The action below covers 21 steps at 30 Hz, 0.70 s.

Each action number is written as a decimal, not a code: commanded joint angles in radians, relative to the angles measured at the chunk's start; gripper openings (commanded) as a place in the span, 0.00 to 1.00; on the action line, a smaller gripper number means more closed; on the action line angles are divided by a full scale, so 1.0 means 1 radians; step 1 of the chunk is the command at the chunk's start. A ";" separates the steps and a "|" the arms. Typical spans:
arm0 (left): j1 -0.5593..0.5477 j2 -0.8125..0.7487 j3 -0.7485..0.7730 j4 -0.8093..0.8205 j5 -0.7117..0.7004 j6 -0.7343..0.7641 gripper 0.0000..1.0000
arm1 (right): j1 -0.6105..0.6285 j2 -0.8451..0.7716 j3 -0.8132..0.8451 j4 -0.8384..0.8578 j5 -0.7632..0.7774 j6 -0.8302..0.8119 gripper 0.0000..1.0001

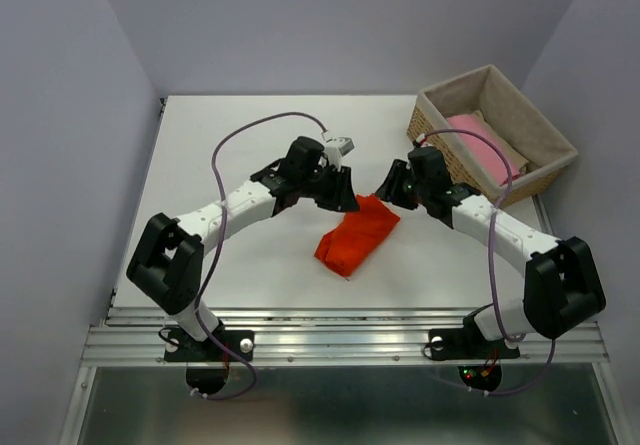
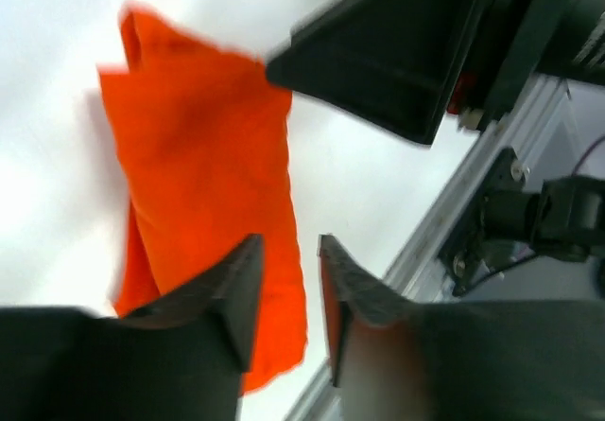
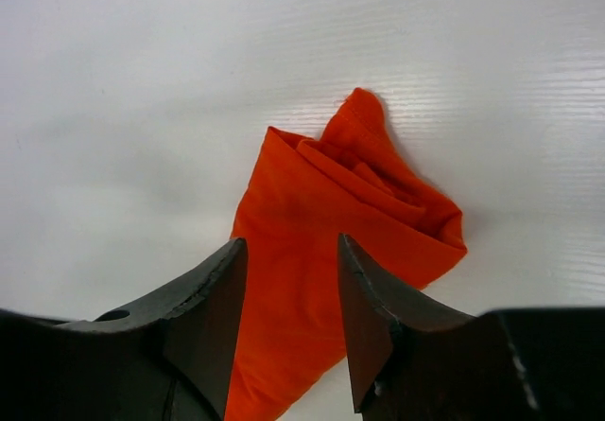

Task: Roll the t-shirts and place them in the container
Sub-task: Roll the T-shirt to the center of the board.

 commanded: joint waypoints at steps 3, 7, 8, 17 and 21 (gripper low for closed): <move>0.024 0.131 0.196 -0.131 -0.051 0.108 0.53 | -0.076 -0.072 -0.101 -0.011 -0.021 0.019 0.49; 0.027 0.234 0.277 -0.149 -0.110 0.117 0.65 | -0.076 -0.093 -0.153 -0.011 -0.026 0.031 0.49; 0.027 0.263 0.293 -0.167 -0.129 0.119 0.66 | -0.076 -0.098 -0.164 -0.011 -0.022 0.033 0.49; 0.025 0.325 0.337 -0.187 -0.112 0.151 0.72 | -0.076 -0.080 -0.219 -0.011 -0.011 0.050 0.49; 0.025 0.342 0.321 -0.163 -0.045 0.149 0.69 | -0.076 -0.086 -0.230 -0.003 0.020 0.063 0.47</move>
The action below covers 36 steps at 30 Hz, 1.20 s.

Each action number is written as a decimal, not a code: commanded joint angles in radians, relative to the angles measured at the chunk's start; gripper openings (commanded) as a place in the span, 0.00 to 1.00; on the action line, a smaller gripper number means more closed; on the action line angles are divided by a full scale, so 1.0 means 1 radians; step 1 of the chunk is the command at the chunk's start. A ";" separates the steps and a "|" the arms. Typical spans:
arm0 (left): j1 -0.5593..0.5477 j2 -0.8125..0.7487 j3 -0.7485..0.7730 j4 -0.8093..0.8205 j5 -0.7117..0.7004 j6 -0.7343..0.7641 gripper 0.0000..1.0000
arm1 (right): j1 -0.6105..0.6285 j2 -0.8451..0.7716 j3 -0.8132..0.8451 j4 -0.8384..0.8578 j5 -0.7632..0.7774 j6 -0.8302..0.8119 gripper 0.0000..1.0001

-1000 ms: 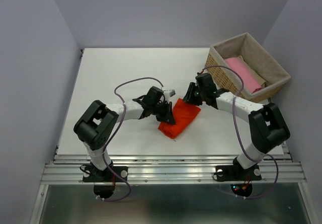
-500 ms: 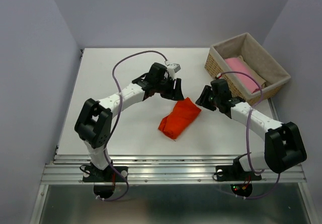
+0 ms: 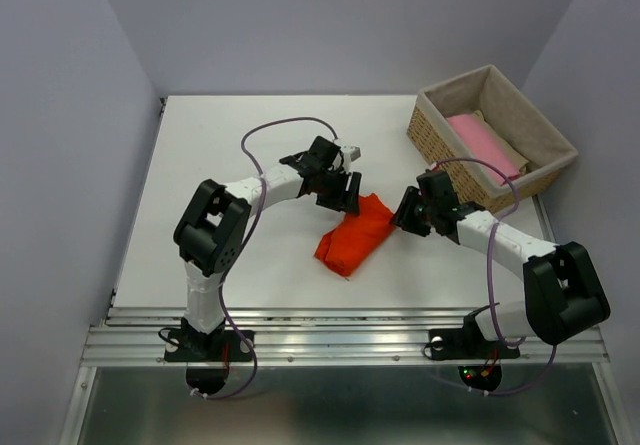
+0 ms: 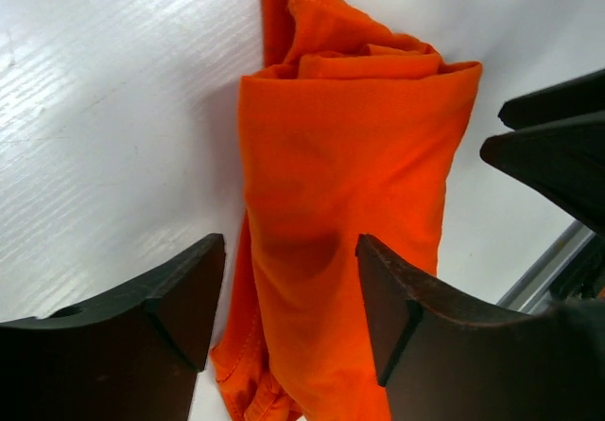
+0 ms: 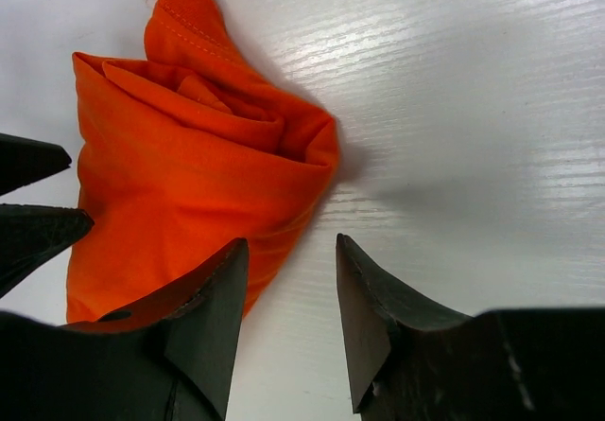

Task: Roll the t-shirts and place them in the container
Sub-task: Roll the T-shirt to the center of the board.

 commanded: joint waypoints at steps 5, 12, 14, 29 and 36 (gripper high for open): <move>-0.005 0.013 0.032 0.048 0.142 0.011 0.65 | 0.000 -0.013 -0.023 0.060 -0.025 0.034 0.49; -0.012 0.028 0.024 0.071 0.176 0.005 0.61 | -0.009 0.023 -0.043 0.139 -0.109 0.085 0.61; -0.016 0.032 0.021 0.083 0.193 -0.001 0.58 | -0.018 0.024 -0.052 0.162 -0.128 0.103 0.61; -0.025 0.108 0.038 0.161 0.278 -0.041 0.51 | -0.078 0.044 -0.132 0.312 -0.229 0.155 0.62; -0.028 0.116 0.044 0.183 0.357 -0.050 0.00 | -0.078 0.070 -0.139 0.361 -0.249 0.152 0.61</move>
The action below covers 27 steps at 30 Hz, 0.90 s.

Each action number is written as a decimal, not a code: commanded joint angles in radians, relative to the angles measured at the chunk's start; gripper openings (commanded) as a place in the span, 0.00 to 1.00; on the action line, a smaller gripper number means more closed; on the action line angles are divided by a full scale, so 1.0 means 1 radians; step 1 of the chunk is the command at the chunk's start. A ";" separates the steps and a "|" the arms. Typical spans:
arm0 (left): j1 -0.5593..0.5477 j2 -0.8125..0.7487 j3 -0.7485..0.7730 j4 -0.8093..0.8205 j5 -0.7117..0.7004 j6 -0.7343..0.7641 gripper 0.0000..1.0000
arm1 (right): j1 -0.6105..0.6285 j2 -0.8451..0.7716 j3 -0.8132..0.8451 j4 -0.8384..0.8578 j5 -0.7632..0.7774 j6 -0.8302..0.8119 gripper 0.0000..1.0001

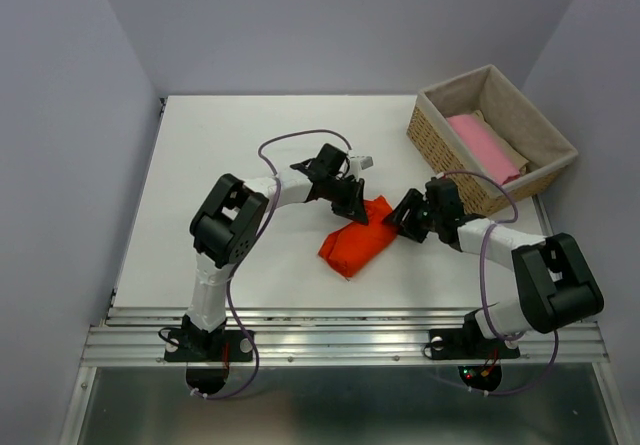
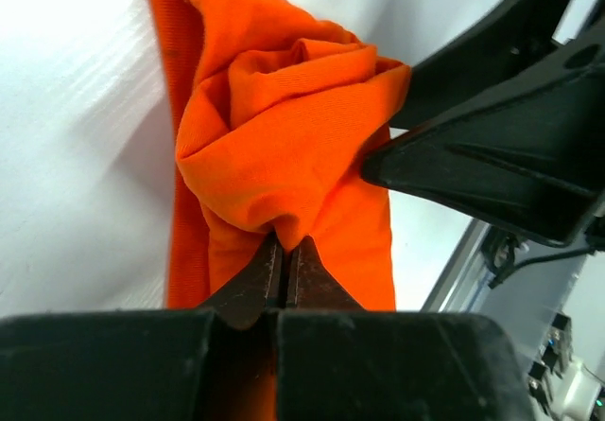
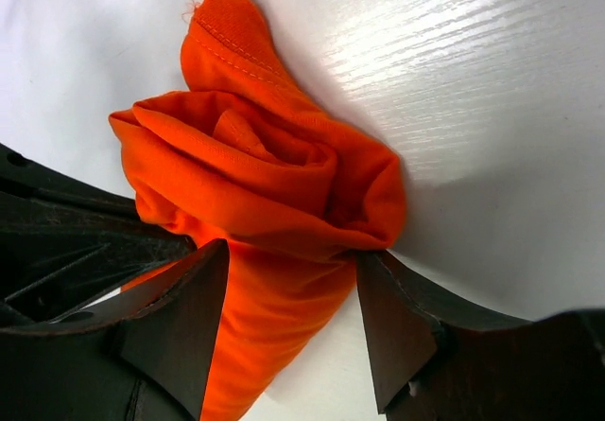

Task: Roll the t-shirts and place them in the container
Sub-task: Roll the T-shirt to the center of the board.

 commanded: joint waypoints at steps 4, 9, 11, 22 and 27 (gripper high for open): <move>-0.009 -0.023 -0.010 0.092 0.186 -0.030 0.00 | -0.006 0.026 0.016 0.125 -0.057 -0.025 0.62; -0.006 -0.043 -0.060 0.232 0.299 -0.102 0.00 | -0.006 -0.023 0.033 0.158 -0.060 -0.040 0.75; -0.004 -0.038 -0.080 0.288 0.337 -0.145 0.00 | -0.006 -0.034 0.038 0.161 -0.063 -0.042 0.82; 0.004 -0.034 -0.120 0.350 0.351 -0.176 0.00 | -0.025 -0.098 -0.071 0.097 -0.003 0.040 0.88; 0.005 -0.029 -0.134 0.362 0.354 -0.180 0.00 | -0.025 -0.074 -0.076 0.114 -0.011 0.041 0.94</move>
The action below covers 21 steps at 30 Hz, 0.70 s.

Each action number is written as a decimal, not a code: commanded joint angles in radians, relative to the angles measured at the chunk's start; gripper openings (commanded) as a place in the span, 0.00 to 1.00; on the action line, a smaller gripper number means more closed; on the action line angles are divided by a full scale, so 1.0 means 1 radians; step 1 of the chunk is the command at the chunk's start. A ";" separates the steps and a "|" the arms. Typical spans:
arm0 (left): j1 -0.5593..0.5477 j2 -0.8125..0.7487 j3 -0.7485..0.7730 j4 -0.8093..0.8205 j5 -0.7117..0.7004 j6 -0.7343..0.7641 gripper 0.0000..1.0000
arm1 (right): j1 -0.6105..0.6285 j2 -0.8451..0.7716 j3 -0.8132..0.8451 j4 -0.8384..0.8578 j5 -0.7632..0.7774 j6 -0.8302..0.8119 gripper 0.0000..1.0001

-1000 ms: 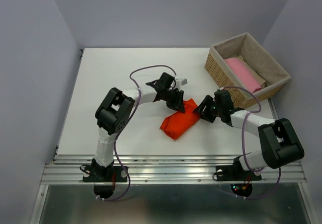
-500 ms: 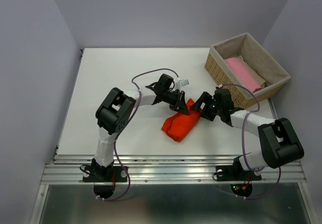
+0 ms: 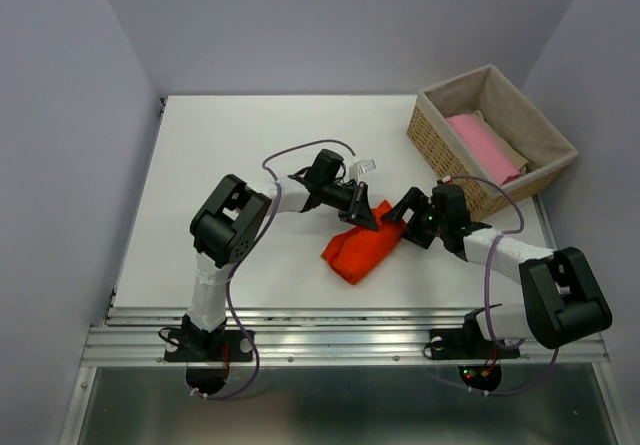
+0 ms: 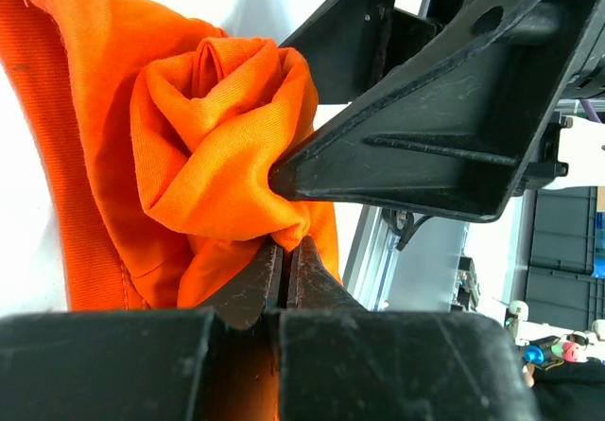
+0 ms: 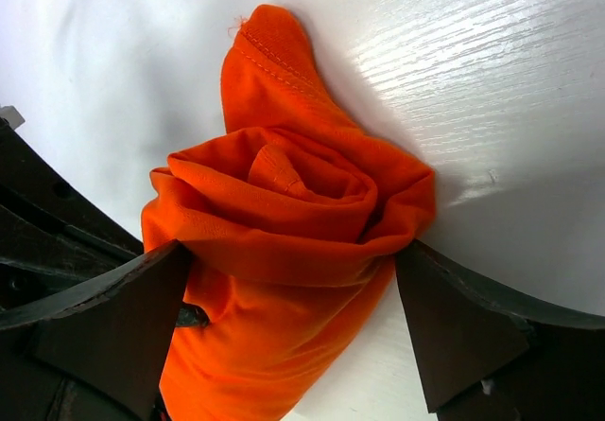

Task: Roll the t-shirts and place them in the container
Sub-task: Roll the T-shirt to the center of the board.

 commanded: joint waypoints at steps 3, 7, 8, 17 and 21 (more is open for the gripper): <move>0.006 -0.031 -0.020 0.067 0.053 -0.015 0.00 | -0.006 0.020 -0.001 0.043 0.021 0.009 0.94; 0.007 -0.025 -0.020 0.089 0.065 -0.029 0.00 | -0.006 0.028 -0.022 0.078 0.021 0.034 0.94; 0.009 -0.024 -0.020 0.095 0.066 -0.032 0.00 | -0.006 0.036 -0.027 0.090 0.017 0.039 0.94; 0.009 -0.018 -0.038 0.149 0.122 -0.058 0.00 | -0.006 0.146 -0.128 0.454 -0.102 0.149 0.77; 0.010 -0.013 -0.045 0.156 0.129 -0.056 0.00 | -0.006 0.145 -0.157 0.585 -0.141 0.166 0.72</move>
